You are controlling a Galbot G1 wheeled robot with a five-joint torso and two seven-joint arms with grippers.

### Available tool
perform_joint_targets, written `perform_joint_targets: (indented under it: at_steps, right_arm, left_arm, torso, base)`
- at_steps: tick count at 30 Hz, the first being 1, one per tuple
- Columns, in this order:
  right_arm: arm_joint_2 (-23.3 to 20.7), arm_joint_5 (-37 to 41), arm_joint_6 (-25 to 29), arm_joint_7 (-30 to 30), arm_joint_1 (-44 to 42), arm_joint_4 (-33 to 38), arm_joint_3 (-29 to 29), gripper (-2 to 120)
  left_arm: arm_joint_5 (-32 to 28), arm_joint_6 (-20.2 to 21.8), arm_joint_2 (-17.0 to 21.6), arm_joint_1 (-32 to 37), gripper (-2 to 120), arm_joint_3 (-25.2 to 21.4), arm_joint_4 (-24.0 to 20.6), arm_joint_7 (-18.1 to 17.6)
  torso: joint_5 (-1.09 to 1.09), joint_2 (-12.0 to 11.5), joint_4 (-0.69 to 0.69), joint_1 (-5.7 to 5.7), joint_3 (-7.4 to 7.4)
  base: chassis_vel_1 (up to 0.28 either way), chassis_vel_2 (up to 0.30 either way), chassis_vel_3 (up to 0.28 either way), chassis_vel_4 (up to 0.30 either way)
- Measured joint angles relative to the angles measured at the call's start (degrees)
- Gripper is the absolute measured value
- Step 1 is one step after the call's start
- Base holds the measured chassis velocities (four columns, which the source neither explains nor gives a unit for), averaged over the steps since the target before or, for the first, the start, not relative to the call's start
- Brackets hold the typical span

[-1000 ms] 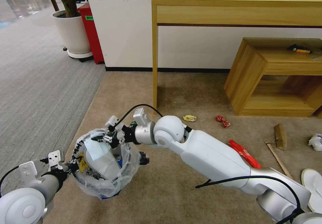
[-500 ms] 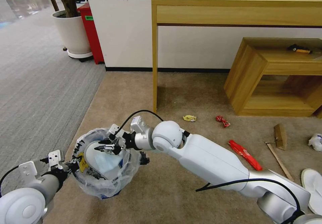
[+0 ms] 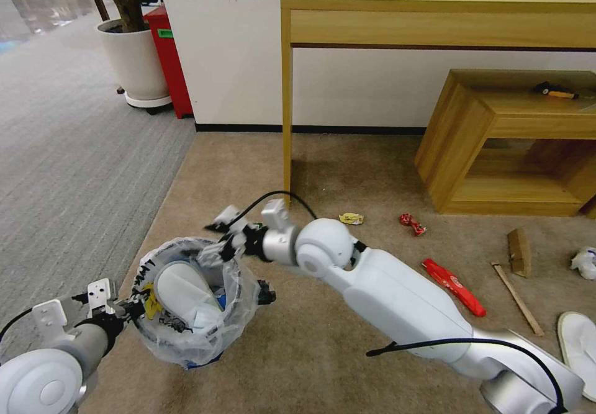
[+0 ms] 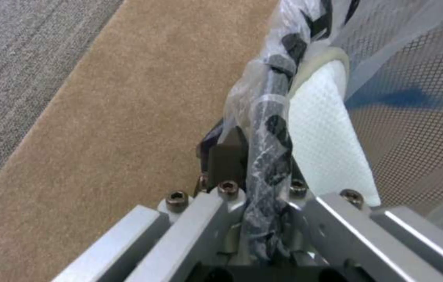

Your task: Pick up the trash bin and place the garbage on the floor into it.

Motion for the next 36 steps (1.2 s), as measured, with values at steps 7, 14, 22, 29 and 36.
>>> perform_joint_targets:
  at_steps: [7, 14, 22, 29, 36]
  right_arm:
    - [-4.81, -2.88, 4.03, 7.02, -9.06, 2.22, 9.99, 100]
    - [-8.27, -10.29, 8.42, 11.41, -23.90, 5.38, 19.59, 100]
    - [-5.97, -15.51, 11.17, 11.80, -37.67, 8.68, 30.68, 100]
    - [-4.03, -17.91, 13.01, 11.72, -44.97, 10.95, 35.66, 100]
    - [-2.75, -18.90, 13.46, 11.78, -47.03, 12.23, 36.84, 100]
  left_arm:
    - [-0.25, 0.00, -0.20, 0.05, 0, -0.91, 0.32, 0.15]
    - [-0.23, 0.00, -0.40, 0.26, 0, -1.26, 0.46, 0.27]
    - [-0.13, 0.00, -0.61, 0.95, 0, -1.52, -0.24, 0.42]
    - [0.30, 0.00, -1.22, 1.71, 0, -1.27, -1.23, 0.47]
    - [0.82, 0.00, -1.47, 2.29, 0, -1.27, -1.88, 0.56]
  torso:
    - [0.00, 0.00, -0.01, 0.00, 0.00]
    - [0.00, 0.00, -0.03, 0.00, -0.01]
    - [0.00, 0.00, -0.01, 0.00, -0.01]
    - [-0.01, 0.00, -0.01, -0.01, -0.01]
    - [-0.01, 0.00, 0.00, -0.01, 0.00]
  base:
    - [0.000, 0.000, 0.000, 0.000]
    - [0.000, 0.000, 0.000, 0.000]
    - [0.000, 0.000, 0.000, 0.000]
    - [0.000, 0.000, 0.000, 0.000]
    - [0.000, 0.000, 0.000, 0.000]
